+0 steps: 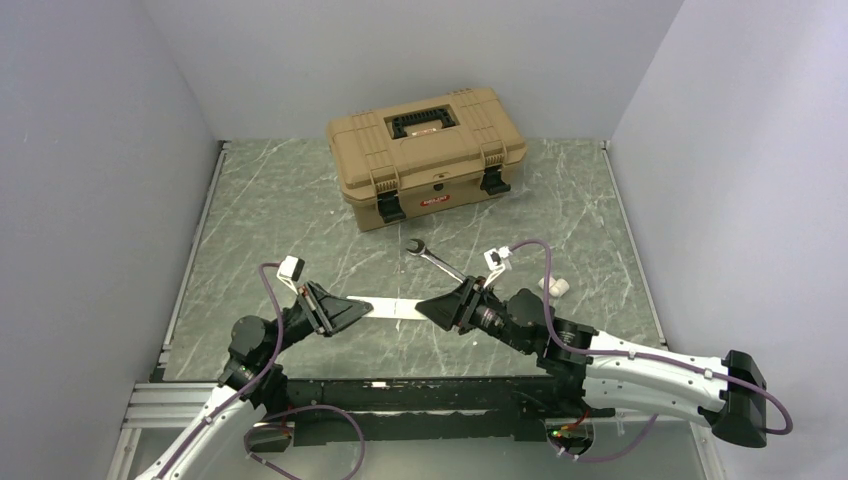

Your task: Load the batteries into the remote control

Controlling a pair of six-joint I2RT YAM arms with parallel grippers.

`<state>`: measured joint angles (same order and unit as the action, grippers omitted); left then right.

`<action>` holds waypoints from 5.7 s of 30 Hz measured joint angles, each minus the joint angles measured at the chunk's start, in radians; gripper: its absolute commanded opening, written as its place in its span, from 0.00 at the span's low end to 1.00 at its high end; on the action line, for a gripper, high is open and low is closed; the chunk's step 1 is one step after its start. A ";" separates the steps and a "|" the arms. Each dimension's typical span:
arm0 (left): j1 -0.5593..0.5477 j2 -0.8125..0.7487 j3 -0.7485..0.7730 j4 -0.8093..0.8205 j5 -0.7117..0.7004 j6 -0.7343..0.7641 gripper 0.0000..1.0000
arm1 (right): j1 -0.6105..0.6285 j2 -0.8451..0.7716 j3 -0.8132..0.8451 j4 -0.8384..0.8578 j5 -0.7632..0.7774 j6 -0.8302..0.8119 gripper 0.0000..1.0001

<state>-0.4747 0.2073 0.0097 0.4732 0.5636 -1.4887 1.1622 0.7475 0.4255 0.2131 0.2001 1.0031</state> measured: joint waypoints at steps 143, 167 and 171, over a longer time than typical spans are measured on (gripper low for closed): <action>-0.001 -0.169 0.147 -0.681 -0.371 0.006 0.00 | 0.105 0.518 0.312 -0.062 0.444 -0.337 0.38; -0.003 -0.186 0.139 -0.684 -0.404 0.005 0.00 | 0.103 0.533 0.324 -0.063 0.419 -0.317 0.34; -0.003 -0.187 0.127 -0.681 -0.406 0.004 0.00 | 0.103 0.547 0.332 -0.075 0.420 -0.315 0.34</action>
<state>-0.4774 0.0208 0.1368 -0.2081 0.1577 -1.4849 1.2655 1.2949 0.7578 0.1379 0.6205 0.6880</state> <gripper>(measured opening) 0.275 0.345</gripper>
